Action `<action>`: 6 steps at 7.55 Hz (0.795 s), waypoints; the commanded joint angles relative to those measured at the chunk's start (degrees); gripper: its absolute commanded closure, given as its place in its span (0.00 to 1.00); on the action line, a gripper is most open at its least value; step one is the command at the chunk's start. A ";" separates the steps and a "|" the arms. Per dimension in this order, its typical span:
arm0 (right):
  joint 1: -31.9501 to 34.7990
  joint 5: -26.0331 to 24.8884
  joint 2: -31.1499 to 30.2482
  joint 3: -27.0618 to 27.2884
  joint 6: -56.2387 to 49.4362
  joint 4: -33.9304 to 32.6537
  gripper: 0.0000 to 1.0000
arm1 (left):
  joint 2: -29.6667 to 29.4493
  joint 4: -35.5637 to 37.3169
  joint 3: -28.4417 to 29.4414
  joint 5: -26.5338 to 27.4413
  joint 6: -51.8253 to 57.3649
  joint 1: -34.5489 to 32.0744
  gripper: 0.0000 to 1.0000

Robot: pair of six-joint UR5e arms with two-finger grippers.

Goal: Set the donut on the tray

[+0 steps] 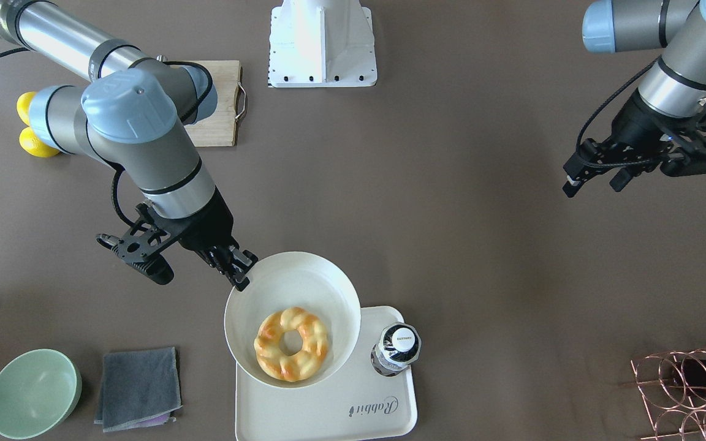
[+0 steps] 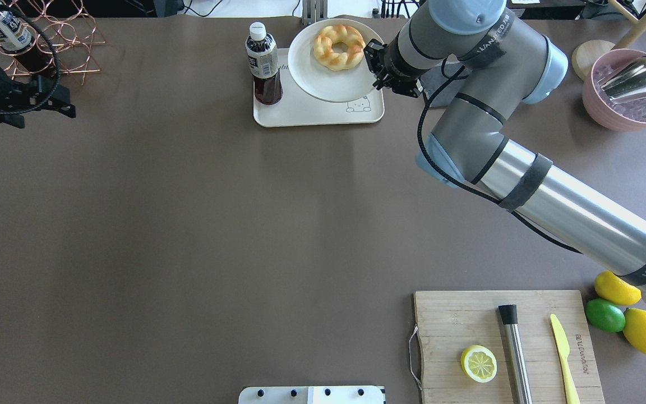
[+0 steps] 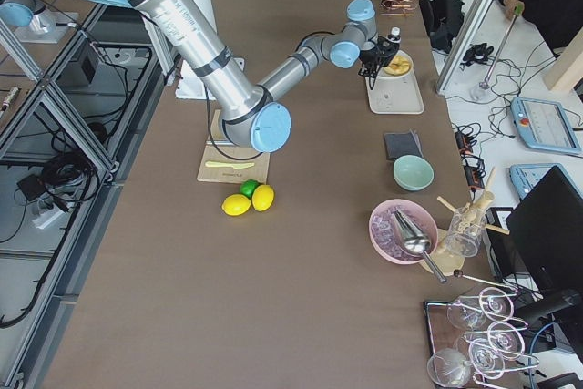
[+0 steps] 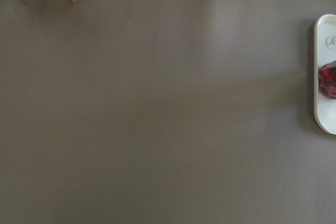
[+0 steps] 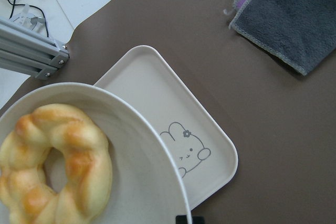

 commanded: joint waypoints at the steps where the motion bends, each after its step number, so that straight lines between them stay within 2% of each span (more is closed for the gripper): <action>1: 0.75 0.02 3.73 -14.14 3.78 9.11 1.00 | 5.88 0.11 1.78 -3.96 17.93 -7.99 0.02; 3: -0.12 0.11 6.80 -23.46 3.79 14.90 1.00 | 7.05 1.85 6.25 -8.97 29.73 -13.63 0.02; 4: -0.73 0.02 7.68 -26.81 3.79 17.37 1.00 | 7.13 4.22 7.23 -8.99 36.65 -15.04 0.02; 6: -2.40 -0.41 9.53 -28.77 3.79 17.57 1.00 | 7.13 7.14 8.03 -9.08 41.20 -17.51 0.02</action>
